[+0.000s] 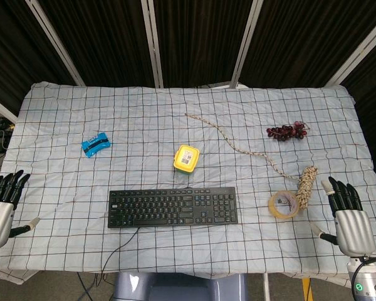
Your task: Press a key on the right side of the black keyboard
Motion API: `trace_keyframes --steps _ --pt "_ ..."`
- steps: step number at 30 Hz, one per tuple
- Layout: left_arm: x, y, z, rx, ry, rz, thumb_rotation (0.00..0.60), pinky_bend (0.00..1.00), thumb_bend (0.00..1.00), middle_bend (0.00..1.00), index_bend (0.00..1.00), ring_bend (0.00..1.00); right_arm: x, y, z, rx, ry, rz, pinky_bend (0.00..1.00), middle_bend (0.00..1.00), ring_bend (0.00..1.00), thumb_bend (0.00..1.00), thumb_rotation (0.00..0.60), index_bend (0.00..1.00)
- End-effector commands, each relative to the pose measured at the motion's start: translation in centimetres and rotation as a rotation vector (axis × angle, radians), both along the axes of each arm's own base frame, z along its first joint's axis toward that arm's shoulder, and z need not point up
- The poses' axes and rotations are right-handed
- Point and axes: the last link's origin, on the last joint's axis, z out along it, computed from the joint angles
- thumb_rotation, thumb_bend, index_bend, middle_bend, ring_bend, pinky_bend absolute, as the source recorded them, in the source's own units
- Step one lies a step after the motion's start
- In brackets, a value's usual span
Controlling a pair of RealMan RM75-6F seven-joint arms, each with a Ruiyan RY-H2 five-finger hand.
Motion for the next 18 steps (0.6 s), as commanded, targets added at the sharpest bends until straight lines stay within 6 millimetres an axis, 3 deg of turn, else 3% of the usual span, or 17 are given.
trace_keyframes --steps 1,18 --pt "0.00 0.01 0.01 0.000 0.000 0.000 0.600 0.00 0.05 0.00 0.00 0.00 0.00 -0.01 0.00 0.000 0.000 0.000 0.04 0.00 0.00 0.11 0.600 0.00" --pt "-0.02 -0.02 0.09 0.002 -0.004 -0.003 0.600 0.00 0.05 0.00 0.00 0.00 0.06 -0.15 -0.14 0.005 -0.002 -0.002 0.04 0.00 0.00 0.11 0.600 0.00"
